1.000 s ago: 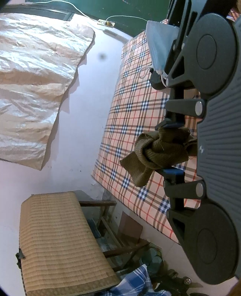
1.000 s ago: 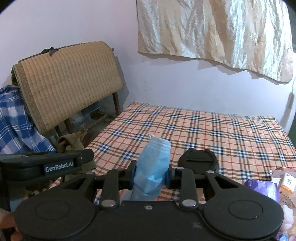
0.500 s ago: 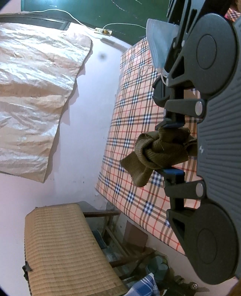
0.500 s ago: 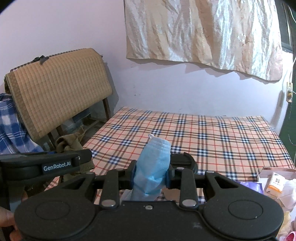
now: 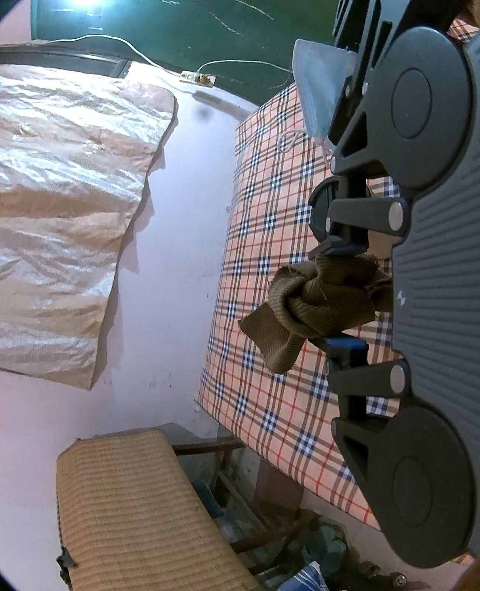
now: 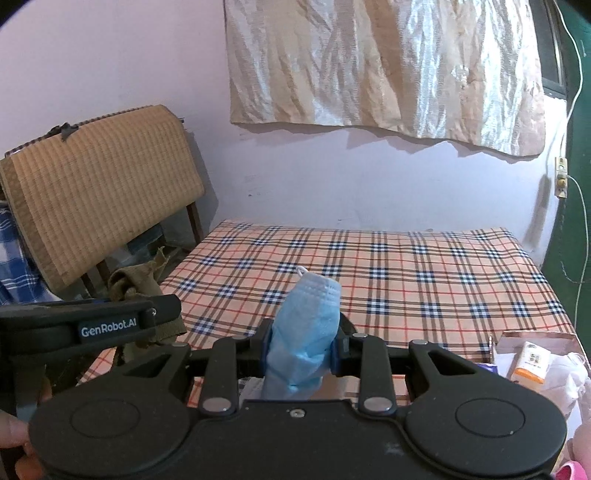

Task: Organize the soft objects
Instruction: 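Carry the olive cloth and blue mask with both tools over the cardboard box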

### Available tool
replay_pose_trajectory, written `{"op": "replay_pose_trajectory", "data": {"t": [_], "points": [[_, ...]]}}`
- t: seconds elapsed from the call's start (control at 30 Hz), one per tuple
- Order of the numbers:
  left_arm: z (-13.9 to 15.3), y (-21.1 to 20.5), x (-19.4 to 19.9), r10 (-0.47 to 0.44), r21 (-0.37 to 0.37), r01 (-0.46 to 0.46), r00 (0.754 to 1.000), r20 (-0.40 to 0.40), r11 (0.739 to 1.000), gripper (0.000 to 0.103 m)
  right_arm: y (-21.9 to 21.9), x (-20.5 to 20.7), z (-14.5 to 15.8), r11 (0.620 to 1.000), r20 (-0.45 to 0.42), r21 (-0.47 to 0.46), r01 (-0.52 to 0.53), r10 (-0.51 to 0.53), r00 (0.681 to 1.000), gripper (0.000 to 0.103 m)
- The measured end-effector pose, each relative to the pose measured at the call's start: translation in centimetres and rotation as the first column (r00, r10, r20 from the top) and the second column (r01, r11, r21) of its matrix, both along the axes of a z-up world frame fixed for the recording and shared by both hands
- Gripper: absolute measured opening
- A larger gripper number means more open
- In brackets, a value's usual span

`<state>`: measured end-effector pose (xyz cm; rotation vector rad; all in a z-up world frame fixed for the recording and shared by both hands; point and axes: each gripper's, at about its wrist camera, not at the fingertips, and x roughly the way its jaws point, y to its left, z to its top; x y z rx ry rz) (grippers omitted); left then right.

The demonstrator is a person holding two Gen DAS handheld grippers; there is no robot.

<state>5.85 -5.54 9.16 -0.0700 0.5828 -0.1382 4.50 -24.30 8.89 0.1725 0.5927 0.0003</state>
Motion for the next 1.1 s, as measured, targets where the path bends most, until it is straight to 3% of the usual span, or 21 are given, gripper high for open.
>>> {"op": "replay_pose_trajectory", "data": {"t": [1.1], "points": [[-0.1, -6.6, 0.3, -0.139, 0.019, 0.139, 0.990, -0.002, 0.990, 0.041, -6.3, -2.3, -0.3, 0.988, -0.012, 0.039, 0.152, -0.151, 0.988, 0.036]]}}
